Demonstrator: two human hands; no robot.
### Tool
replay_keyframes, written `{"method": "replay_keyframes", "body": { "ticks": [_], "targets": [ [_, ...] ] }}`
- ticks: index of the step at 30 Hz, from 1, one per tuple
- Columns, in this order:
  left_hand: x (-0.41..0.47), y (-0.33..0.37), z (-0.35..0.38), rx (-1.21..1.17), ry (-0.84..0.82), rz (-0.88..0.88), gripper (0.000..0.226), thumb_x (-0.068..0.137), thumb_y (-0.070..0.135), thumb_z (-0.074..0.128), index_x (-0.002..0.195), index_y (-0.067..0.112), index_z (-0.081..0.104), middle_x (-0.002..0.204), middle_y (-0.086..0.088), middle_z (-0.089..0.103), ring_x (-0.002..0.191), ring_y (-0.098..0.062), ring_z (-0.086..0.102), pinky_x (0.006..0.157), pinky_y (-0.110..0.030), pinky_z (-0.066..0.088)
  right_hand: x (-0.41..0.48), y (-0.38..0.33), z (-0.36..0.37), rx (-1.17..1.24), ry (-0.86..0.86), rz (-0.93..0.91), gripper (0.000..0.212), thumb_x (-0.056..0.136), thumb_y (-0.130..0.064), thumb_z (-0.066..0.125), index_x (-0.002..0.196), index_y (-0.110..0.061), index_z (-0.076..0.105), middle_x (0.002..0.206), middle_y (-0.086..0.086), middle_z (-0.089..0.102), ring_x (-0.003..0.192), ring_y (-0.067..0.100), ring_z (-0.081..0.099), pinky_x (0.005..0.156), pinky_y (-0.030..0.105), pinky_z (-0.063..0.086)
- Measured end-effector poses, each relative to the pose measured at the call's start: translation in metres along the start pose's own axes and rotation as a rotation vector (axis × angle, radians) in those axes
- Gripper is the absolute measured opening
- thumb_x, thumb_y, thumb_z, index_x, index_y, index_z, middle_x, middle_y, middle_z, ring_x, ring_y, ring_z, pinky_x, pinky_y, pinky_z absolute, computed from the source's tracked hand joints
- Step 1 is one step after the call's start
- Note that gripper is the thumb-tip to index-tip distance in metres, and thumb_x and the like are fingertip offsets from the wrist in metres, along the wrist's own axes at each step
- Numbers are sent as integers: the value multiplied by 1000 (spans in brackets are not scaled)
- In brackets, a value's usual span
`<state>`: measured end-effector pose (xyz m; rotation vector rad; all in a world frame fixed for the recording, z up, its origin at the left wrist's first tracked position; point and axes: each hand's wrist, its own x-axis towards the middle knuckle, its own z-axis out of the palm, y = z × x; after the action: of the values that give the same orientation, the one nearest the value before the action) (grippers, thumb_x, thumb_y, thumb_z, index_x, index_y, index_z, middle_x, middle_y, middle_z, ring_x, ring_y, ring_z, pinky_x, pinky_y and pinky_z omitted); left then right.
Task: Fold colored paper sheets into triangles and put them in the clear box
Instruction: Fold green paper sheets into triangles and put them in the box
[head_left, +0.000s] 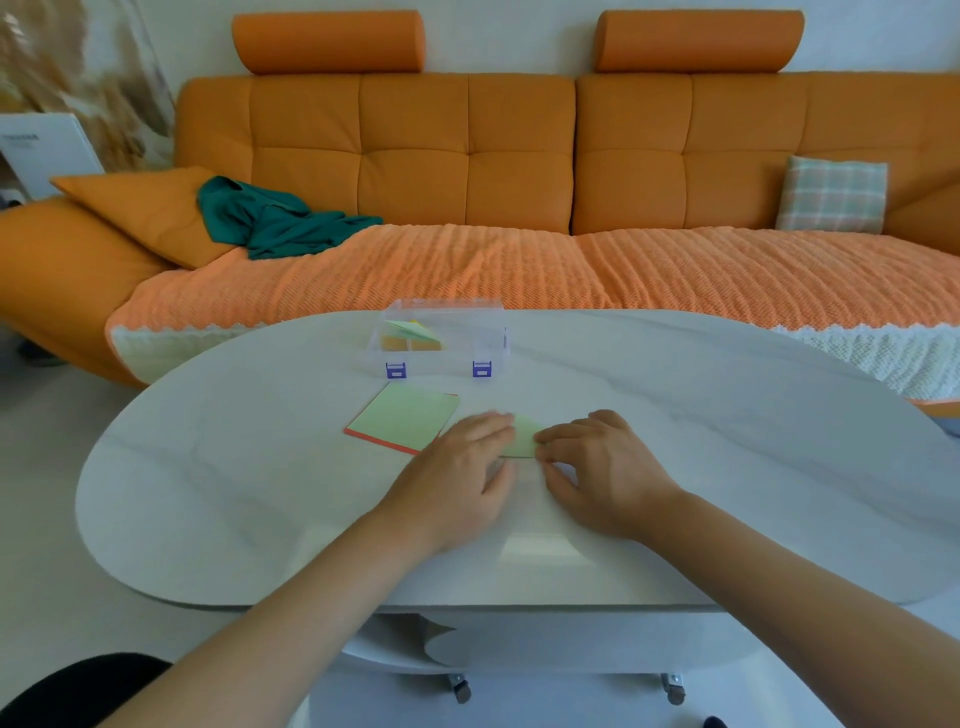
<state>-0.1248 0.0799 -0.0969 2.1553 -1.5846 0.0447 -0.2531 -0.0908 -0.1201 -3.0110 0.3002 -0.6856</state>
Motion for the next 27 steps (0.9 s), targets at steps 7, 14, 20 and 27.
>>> {"method": "replay_keyframes", "body": {
  "ticks": [7, 14, 20, 27],
  "targets": [
    [2, -7, 15, 67, -92, 15, 47, 99, 49, 46, 135, 23, 57, 138, 11, 51, 128, -11, 44, 105, -29, 40, 5, -4, 0, -75, -26, -49, 25, 84, -24, 55, 95, -22, 78, 107, -2, 73, 98, 21, 68, 84, 41, 53],
    [6, -1, 15, 136, -116, 11, 47, 96, 59, 39, 134, 35, 53, 121, 11, 47, 116, -12, 44, 96, -33, 44, 1, -8, -6, -140, -76, 14, 33, 89, -30, 47, 102, -29, 77, 104, -4, 71, 97, 22, 65, 88, 40, 48],
    [9, 1, 14, 192, -142, 10, 52, 95, 64, 38, 138, 37, 48, 123, 11, 44, 119, -13, 40, 99, -34, 42, -12, 4, -23, -160, -115, 197, 34, 94, -38, 44, 100, -32, 77, 115, -12, 69, 105, 19, 58, 90, 37, 41],
    [15, -3, 16, 106, -110, 49, 43, 97, 55, 48, 133, 32, 57, 116, 11, 47, 112, -12, 43, 100, -34, 40, -27, 13, -25, -92, -46, 234, 29, 84, -35, 50, 92, -33, 78, 104, -10, 72, 89, 22, 64, 76, 36, 47]
  ]
}}
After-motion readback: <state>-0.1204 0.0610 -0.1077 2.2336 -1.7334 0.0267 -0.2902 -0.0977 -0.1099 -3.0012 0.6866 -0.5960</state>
